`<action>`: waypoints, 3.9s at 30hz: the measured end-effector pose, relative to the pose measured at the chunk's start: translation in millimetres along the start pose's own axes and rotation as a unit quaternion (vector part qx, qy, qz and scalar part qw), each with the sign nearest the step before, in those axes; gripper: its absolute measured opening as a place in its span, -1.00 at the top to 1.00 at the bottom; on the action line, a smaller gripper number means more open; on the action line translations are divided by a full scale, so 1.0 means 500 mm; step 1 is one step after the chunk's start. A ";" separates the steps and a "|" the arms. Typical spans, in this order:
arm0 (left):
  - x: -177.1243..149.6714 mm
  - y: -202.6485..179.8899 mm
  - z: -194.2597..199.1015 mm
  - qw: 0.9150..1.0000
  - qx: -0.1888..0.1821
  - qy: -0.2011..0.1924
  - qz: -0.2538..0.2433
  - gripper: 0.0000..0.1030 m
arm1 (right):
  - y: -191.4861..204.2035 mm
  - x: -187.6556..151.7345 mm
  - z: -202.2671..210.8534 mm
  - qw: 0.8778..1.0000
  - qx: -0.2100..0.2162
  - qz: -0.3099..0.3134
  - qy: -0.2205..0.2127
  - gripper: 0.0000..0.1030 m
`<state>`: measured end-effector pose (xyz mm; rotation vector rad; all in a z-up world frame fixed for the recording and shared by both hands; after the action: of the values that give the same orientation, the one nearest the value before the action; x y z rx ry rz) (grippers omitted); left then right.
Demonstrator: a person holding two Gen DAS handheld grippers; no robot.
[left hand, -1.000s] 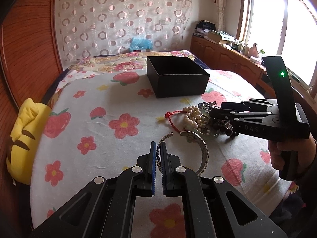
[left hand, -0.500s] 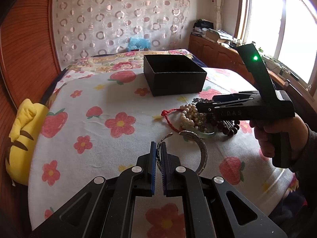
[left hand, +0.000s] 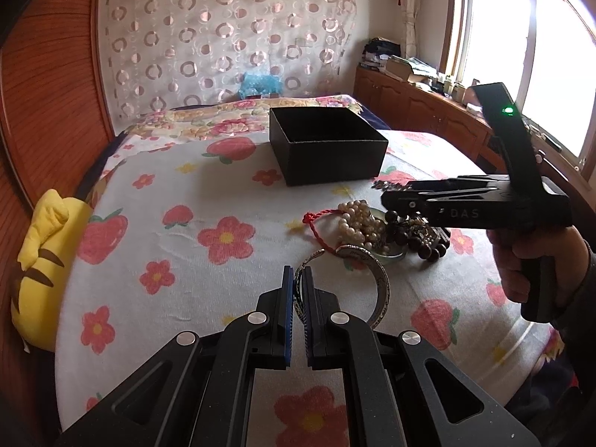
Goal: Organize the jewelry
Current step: 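Carry the bangle and comb over the black box and lower them inside with both tools, then open both tools to release the bangle and comb into the box, then move both tools back to the remaining jewelry pile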
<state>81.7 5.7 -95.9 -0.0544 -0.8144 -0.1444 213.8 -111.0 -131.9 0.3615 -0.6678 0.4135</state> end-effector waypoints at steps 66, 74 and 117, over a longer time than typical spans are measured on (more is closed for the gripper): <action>0.270 0.105 -0.145 0.998 0.042 -0.041 0.028 0.38 | -0.058 0.260 -0.130 0.997 0.017 0.066 -0.027 -0.14; 0.243 0.095 -0.135 0.998 0.042 -0.035 0.028 0.38 | -0.055 0.252 -0.134 0.997 0.007 0.070 -0.024 -0.34; 0.094 -0.042 -0.061 1.000 -0.003 -0.006 -0.010 0.27 | -0.094 -0.060 0.050 1.000 0.005 0.005 0.012 0.43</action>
<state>132.2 -23.5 -82.9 -0.0525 -0.8263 -0.1660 202.1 -169.9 -142.3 0.3623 -0.6447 0.4313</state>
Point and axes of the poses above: each gripper's, at about its wrist camera, not at the fingertips, and z roughly against the way its jaws point, y to its left, x to its top, the point moved 3 cm from there along -z, roughly the way its jaws point, and after that the axes turned 5 degrees about x, right-handed, at the moved point
